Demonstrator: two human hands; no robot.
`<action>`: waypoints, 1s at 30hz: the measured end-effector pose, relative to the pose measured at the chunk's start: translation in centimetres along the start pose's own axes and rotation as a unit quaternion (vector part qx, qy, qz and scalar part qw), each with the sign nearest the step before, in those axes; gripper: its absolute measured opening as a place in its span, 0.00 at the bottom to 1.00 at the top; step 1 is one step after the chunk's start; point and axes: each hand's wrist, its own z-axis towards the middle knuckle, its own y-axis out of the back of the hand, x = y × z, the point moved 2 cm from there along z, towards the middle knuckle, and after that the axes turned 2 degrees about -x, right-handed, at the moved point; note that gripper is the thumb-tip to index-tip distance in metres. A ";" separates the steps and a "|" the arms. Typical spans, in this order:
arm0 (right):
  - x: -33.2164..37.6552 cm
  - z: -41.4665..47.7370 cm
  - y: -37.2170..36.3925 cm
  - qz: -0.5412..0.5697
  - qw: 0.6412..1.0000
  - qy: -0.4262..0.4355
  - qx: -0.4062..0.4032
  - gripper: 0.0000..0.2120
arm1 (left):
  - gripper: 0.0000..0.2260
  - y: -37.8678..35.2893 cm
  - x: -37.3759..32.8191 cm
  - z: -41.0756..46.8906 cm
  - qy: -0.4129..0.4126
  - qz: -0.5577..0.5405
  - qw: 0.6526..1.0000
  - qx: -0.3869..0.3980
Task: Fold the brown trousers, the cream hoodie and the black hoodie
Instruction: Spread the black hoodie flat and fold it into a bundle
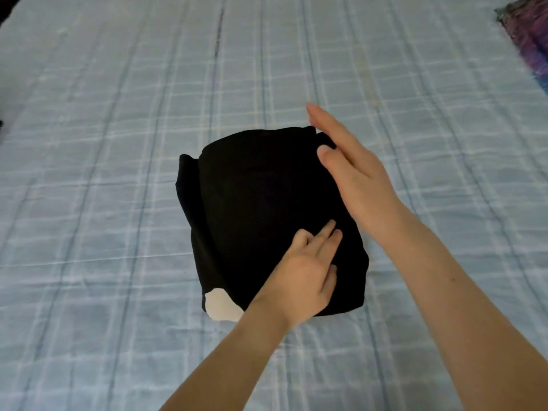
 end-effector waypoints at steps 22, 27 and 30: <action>-6.5 3.5 -2.8 -0.287 0.927 -0.020 0.239 0.26 | 0.28 7.5 7.7 -1.8 0.261 0.078 0.961 -0.039; -3.6 1.1 -3.6 -0.298 0.952 -0.063 0.012 0.24 | 0.30 5.3 7.0 -1.4 0.223 0.140 0.964 -0.039; -5.0 -3.0 -5.1 -0.457 0.886 -0.059 0.044 0.27 | 0.30 3.9 7.1 -0.8 0.205 0.166 0.963 -0.046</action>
